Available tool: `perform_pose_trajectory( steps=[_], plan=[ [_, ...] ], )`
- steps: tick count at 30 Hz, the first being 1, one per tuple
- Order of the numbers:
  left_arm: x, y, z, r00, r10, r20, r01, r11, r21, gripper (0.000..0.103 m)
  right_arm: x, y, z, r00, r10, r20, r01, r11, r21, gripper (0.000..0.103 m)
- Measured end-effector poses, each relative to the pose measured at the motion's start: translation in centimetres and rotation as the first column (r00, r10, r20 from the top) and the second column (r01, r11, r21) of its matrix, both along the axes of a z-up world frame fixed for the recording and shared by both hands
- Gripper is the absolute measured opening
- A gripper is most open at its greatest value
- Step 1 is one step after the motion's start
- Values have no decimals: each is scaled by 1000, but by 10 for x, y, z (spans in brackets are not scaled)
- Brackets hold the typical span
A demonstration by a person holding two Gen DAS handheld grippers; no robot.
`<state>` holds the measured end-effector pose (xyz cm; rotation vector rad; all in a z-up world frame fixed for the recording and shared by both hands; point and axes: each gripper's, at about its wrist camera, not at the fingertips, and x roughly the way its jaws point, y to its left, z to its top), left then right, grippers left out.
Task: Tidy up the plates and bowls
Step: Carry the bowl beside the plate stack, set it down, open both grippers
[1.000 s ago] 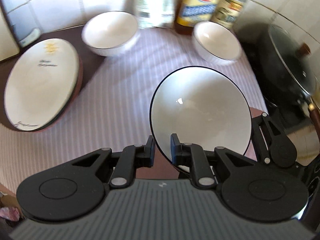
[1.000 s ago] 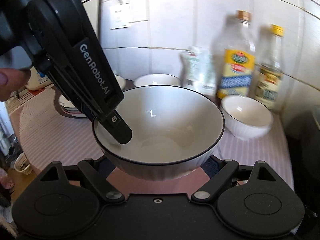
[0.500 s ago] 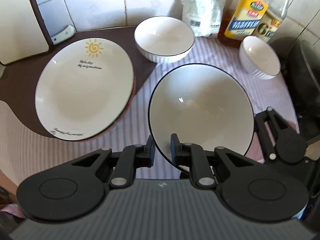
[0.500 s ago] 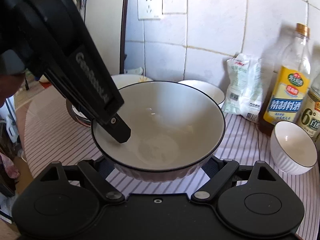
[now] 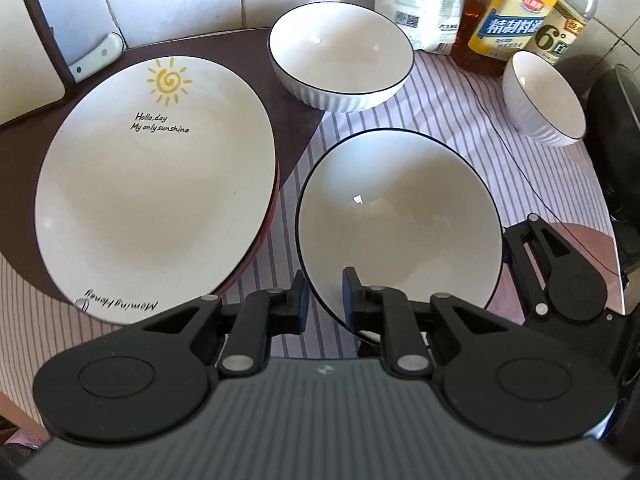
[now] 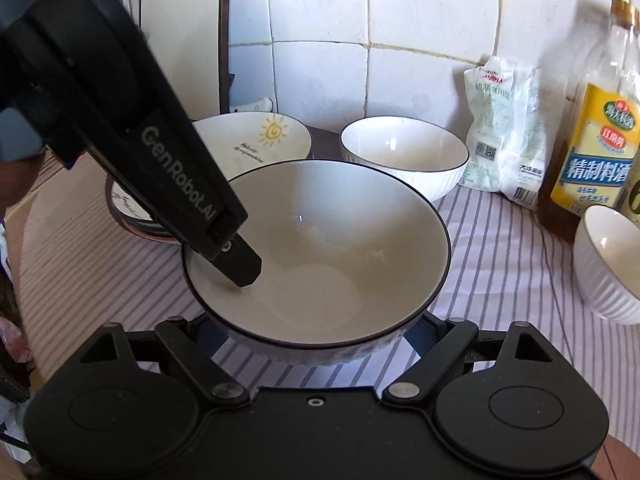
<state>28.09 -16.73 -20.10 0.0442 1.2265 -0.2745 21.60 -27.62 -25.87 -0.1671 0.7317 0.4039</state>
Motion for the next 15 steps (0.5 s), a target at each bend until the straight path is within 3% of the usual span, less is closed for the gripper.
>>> perform_pose_trajectory(
  steps=[9, 15],
  plan=[
    [10, 0, -18, 999, -22, -35, 22, 1000, -14, 16, 8, 2, -17, 1000, -18, -16, 18, 1000, -21, 90],
    [13, 3, -20, 997, -20, -78, 18, 1000, -23, 19, 12, 6, -17, 998, -45, -50, 42, 997, -66, 95]
  ],
)
